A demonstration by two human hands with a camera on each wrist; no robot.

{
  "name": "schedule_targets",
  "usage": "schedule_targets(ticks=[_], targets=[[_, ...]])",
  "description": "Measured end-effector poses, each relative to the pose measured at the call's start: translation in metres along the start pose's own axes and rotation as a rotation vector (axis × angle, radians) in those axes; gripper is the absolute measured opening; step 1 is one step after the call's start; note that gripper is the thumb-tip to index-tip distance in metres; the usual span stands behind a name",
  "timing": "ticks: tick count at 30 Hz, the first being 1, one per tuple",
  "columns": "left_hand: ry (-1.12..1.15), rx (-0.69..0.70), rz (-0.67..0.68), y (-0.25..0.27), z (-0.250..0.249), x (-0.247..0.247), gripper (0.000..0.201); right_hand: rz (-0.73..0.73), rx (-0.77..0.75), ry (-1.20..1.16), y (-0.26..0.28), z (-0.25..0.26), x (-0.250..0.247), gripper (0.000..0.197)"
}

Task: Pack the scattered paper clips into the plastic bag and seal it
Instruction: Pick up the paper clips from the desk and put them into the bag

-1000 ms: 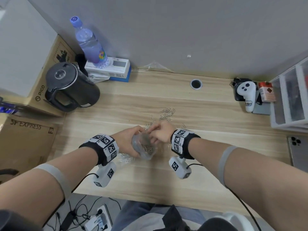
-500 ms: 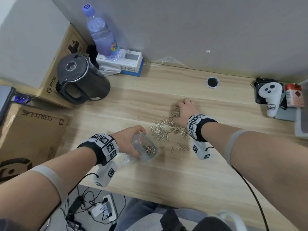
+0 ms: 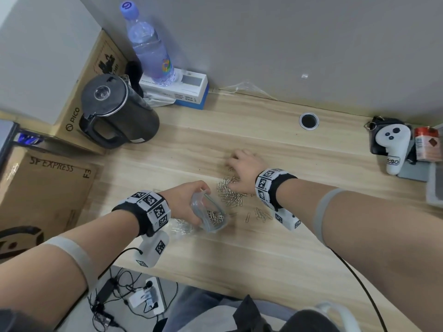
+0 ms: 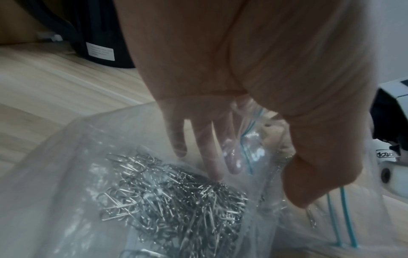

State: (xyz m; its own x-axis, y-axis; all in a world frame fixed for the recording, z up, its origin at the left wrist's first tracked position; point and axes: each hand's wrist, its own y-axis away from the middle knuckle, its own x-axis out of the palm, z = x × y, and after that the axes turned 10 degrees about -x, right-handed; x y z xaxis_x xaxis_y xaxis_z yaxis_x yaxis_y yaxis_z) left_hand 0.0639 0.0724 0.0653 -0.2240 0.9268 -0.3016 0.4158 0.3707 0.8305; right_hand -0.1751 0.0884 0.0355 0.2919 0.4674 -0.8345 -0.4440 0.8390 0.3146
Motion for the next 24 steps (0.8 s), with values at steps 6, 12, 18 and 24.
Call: schedule_targets(ticks=[6,12,18,24], targets=[[0.022,0.001,-0.022,-0.001,0.002,0.003,0.085,0.106,-0.147,0.12,-0.011,0.03,0.018,0.053],[-0.004,0.002,-0.046,0.001,0.002,0.004,0.084,0.166,-0.196,0.158,-0.001,0.033,0.024,0.022],[-0.062,0.003,-0.061,0.002,-0.001,0.002,0.078,0.246,-0.149,0.149,0.016,0.014,0.011,0.012],[-0.117,-0.004,-0.061,0.0,-0.004,0.001,0.066,0.172,-0.015,0.045,0.025,-0.004,-0.002,0.017]])
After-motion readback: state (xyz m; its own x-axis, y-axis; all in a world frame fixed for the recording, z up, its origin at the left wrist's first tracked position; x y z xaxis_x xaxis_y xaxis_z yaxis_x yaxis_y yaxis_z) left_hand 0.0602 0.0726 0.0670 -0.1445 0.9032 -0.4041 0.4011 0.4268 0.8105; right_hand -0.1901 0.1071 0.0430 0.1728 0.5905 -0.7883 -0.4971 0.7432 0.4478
